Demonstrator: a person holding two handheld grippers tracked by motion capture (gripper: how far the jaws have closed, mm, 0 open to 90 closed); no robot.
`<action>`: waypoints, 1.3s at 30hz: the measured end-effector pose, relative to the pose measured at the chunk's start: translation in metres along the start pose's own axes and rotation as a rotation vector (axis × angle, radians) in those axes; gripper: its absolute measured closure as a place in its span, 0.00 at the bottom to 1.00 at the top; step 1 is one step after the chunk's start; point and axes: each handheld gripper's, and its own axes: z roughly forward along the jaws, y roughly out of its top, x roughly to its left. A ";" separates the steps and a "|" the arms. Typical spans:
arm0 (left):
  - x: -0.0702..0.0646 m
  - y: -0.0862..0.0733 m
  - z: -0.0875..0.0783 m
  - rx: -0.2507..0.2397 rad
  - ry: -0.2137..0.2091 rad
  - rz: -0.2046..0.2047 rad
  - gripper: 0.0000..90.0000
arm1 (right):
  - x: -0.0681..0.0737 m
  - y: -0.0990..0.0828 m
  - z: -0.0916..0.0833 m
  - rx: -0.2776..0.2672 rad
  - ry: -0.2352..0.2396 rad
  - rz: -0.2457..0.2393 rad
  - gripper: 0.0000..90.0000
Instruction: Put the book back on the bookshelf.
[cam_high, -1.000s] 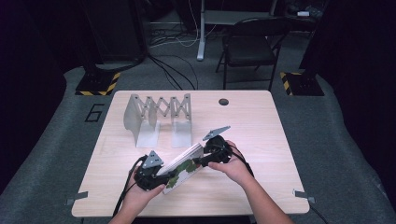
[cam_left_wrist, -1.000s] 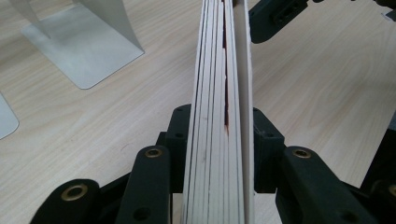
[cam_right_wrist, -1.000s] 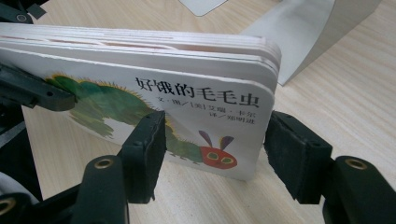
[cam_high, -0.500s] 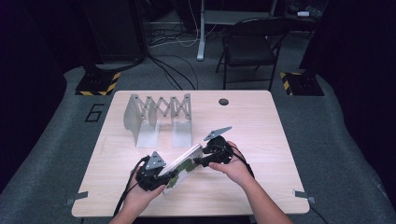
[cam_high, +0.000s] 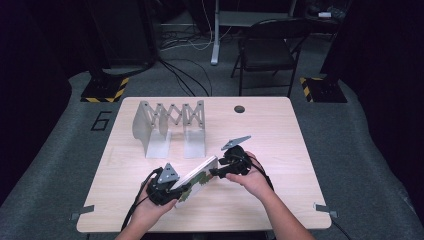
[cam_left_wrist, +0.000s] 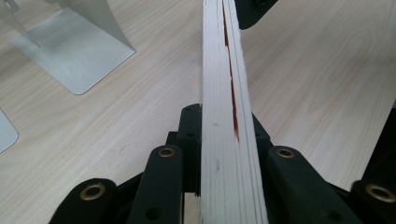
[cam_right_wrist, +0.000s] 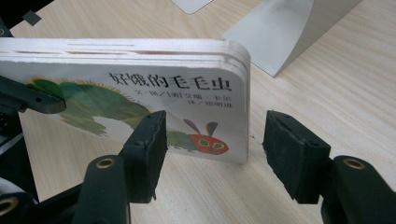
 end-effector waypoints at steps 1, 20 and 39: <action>0.000 0.000 0.000 0.001 0.001 0.003 0.84 | 0.001 0.000 0.000 0.003 0.000 0.009 0.44; -0.001 0.008 -0.001 0.083 -0.007 0.014 0.84 | -0.001 -0.004 0.005 0.016 0.011 -0.011 0.43; 0.000 0.013 0.005 0.120 -0.006 0.022 0.84 | -0.001 -0.009 0.005 0.018 0.001 0.004 0.43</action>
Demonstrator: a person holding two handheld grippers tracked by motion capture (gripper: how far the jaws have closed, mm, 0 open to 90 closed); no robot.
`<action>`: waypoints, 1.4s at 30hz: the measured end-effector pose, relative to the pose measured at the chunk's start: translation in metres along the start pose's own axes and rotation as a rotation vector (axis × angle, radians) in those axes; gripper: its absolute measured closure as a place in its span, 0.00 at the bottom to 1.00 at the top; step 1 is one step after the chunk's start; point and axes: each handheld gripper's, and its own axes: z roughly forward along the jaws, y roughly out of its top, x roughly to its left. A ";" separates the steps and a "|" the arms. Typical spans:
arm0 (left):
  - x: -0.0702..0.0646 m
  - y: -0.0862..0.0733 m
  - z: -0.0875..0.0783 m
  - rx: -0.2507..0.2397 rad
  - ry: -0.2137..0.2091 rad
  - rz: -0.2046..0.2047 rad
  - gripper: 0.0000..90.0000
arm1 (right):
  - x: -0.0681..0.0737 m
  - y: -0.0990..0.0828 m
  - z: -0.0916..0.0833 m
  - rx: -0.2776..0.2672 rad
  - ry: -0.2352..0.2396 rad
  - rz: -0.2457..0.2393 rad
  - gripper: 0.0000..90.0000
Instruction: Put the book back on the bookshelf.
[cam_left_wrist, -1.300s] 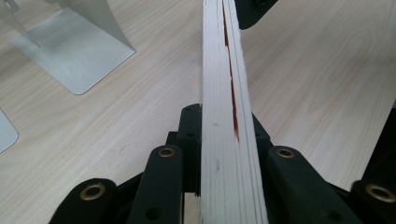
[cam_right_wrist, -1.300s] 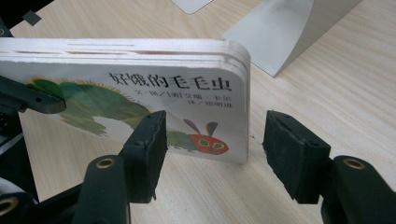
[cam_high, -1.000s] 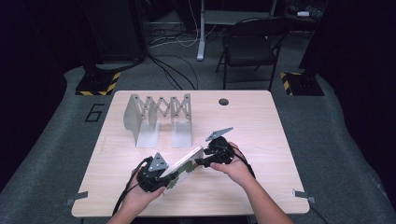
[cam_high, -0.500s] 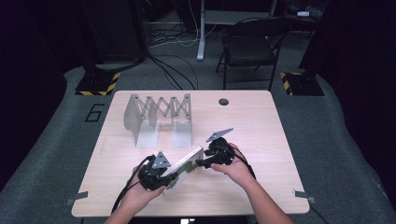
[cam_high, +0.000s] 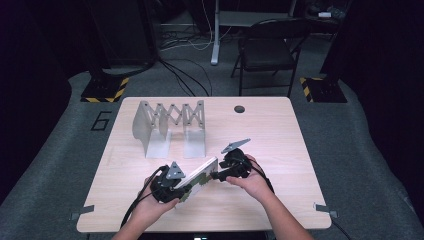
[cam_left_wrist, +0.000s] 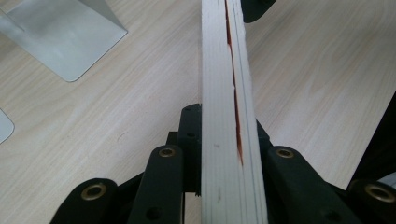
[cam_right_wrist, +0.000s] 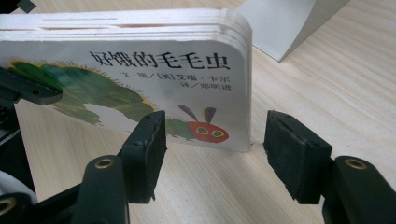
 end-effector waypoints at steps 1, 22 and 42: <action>0.001 0.000 0.000 0.001 -0.004 0.001 0.84 | 0.000 0.000 0.000 -0.004 -0.003 0.010 0.43; 0.006 -0.001 -0.001 -0.034 -0.029 -0.035 0.84 | -0.008 -0.001 -0.007 -0.021 -0.019 0.024 0.43; 0.013 0.004 -0.021 -0.059 0.020 -0.050 0.84 | -0.014 0.000 -0.020 -0.057 -0.035 0.062 0.43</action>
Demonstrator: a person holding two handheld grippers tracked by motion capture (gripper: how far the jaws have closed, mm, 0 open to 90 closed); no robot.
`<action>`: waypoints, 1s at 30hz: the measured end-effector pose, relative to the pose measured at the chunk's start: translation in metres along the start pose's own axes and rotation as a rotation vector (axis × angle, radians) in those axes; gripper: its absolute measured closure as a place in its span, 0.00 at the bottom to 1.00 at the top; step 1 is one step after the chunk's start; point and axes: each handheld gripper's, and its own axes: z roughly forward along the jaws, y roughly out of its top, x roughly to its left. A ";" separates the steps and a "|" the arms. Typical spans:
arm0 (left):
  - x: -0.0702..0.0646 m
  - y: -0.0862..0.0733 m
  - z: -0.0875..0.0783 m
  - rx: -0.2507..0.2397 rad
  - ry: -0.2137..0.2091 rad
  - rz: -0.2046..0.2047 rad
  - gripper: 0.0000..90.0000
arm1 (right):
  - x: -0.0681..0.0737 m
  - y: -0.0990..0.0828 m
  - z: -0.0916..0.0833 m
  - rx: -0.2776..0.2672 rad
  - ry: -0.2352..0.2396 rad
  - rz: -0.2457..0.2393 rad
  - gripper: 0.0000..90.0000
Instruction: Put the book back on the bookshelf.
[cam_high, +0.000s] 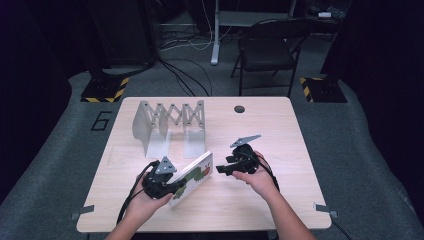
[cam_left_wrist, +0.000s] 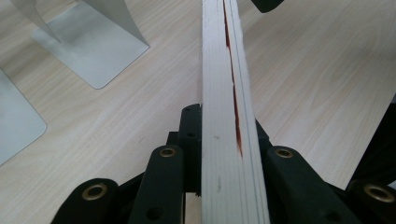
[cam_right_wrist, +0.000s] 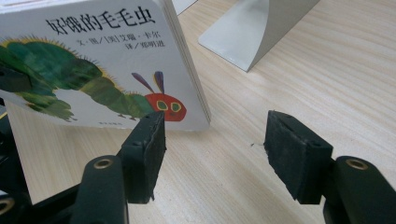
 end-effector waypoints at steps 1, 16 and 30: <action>0.000 0.000 0.000 0.000 0.000 0.000 0.84 | 0.001 0.000 0.001 -0.007 0.000 0.008 0.43; 0.010 0.023 -0.009 0.008 0.017 0.001 0.84 | -0.006 -0.002 -0.003 0.003 -0.017 0.019 0.42; 0.021 0.019 -0.034 0.012 0.062 -0.015 0.84 | -0.011 -0.004 -0.003 0.000 -0.028 0.032 0.42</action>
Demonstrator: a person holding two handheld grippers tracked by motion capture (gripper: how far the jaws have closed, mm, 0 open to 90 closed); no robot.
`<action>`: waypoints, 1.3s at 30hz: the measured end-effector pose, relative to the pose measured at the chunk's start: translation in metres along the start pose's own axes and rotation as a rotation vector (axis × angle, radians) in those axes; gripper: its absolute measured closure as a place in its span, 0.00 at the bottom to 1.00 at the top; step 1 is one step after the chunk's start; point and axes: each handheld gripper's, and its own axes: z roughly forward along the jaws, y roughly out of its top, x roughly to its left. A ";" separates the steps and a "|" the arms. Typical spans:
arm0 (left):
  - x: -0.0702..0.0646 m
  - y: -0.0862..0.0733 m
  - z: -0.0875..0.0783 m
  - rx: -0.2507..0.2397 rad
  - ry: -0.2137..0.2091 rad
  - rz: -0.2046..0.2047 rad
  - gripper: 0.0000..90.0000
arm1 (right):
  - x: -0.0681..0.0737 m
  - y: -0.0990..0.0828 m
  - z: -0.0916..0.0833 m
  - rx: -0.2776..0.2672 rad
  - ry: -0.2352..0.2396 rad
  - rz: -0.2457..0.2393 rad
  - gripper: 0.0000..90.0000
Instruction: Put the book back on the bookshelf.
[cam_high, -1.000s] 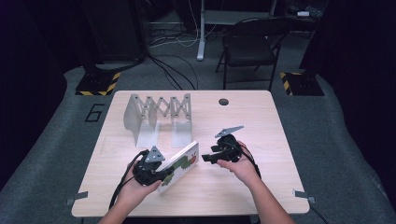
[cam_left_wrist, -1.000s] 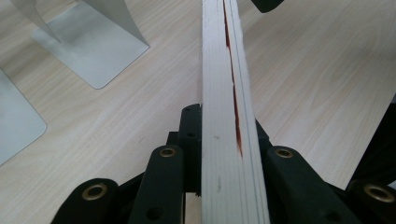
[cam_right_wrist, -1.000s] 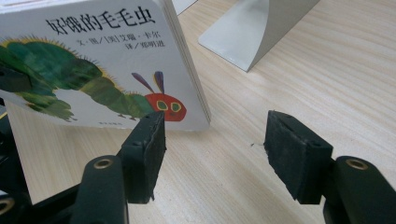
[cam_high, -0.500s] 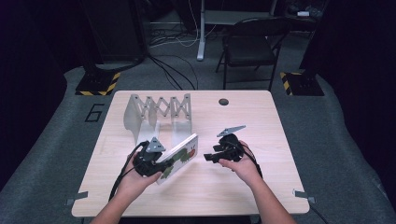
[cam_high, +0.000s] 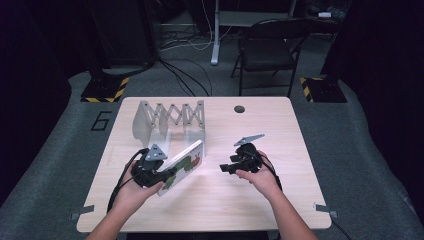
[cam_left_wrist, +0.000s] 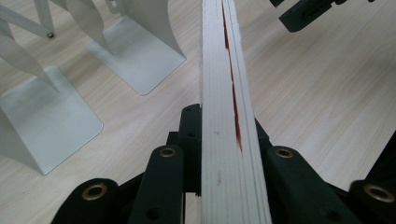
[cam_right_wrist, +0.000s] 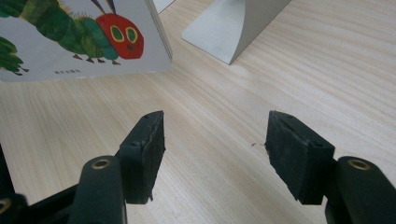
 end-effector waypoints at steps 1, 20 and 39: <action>0.000 0.000 0.000 0.000 0.000 0.000 0.84 | 0.000 0.000 0.000 0.000 0.000 0.000 0.42; 0.017 -0.013 -0.027 -0.014 0.046 -0.026 0.84 | -0.002 0.000 -0.001 0.004 -0.007 0.004 0.42; 0.038 -0.036 -0.050 -0.051 0.115 -0.112 0.84 | -0.002 -0.001 0.001 0.002 -0.014 0.015 0.42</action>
